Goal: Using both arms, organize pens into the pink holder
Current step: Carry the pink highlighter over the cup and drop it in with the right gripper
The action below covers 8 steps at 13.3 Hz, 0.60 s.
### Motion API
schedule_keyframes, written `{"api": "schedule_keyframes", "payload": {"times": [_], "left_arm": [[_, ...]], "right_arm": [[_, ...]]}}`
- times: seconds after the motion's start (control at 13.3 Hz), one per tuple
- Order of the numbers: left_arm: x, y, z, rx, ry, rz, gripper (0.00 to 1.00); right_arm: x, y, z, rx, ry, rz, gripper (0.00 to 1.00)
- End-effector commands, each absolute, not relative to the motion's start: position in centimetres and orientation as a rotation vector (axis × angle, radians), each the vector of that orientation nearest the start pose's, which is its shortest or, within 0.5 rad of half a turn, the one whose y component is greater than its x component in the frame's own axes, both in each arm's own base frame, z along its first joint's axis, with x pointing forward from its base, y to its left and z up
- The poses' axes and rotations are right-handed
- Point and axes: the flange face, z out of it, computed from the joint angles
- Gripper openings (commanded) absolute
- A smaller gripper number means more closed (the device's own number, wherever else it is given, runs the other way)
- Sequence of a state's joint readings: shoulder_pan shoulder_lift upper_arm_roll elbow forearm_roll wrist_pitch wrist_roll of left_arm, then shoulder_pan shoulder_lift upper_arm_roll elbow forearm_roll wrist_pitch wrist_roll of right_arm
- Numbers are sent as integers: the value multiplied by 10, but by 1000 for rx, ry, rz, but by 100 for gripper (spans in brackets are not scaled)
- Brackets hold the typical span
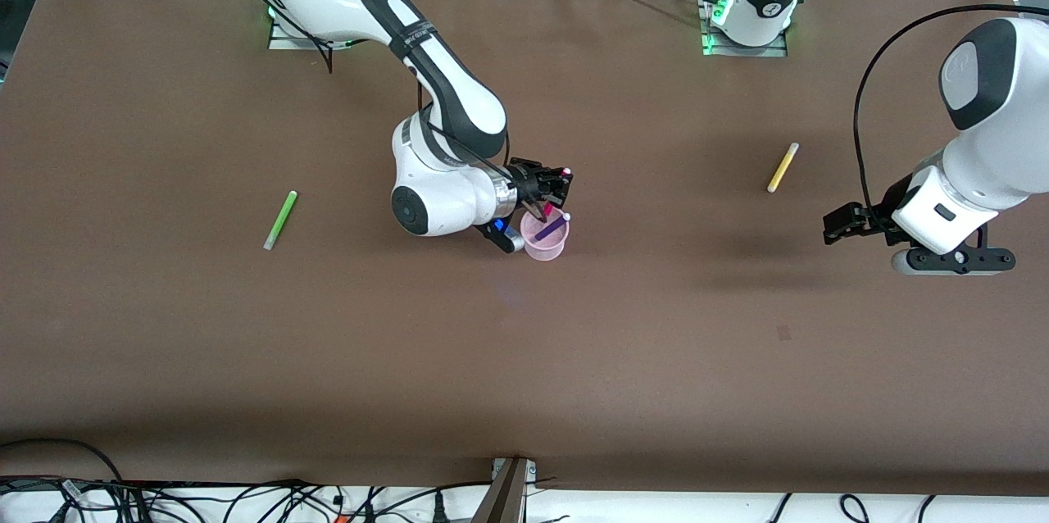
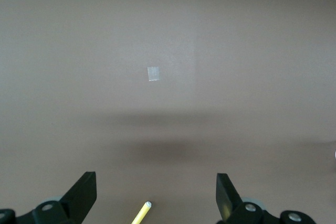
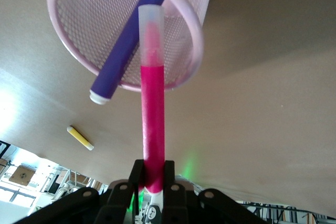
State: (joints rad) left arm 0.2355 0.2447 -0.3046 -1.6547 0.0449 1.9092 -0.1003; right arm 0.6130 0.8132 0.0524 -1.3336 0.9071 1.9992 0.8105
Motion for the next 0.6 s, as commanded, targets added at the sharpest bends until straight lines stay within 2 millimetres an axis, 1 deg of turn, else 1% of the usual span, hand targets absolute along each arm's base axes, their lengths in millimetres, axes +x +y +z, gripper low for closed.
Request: {"api": "schedule_keyframes", "payload": {"times": [0.0, 0.08, 0.15, 0.38, 0.45, 0.53], "left_arm": [[631, -22, 472, -3193, -32, -34, 100], [631, -22, 472, -3193, -34, -34, 100], [631, -23, 471, -3193, -32, -32, 100], [631, -23, 471, -3193, -32, -31, 100], [631, -24, 471, -3194, -30, -32, 100], [631, -23, 471, -3193, -32, -31, 100]], "right_arm": [[566, 486, 254, -2378, 702, 823, 26], [570, 484, 257, -2378, 674, 804, 47], [571, 483, 258, -2381, 652, 790, 99], [580, 479, 272, -2368, 633, 760, 100], [587, 470, 277, -2362, 633, 754, 100], [600, 452, 281, -2345, 660, 742, 100]]}}
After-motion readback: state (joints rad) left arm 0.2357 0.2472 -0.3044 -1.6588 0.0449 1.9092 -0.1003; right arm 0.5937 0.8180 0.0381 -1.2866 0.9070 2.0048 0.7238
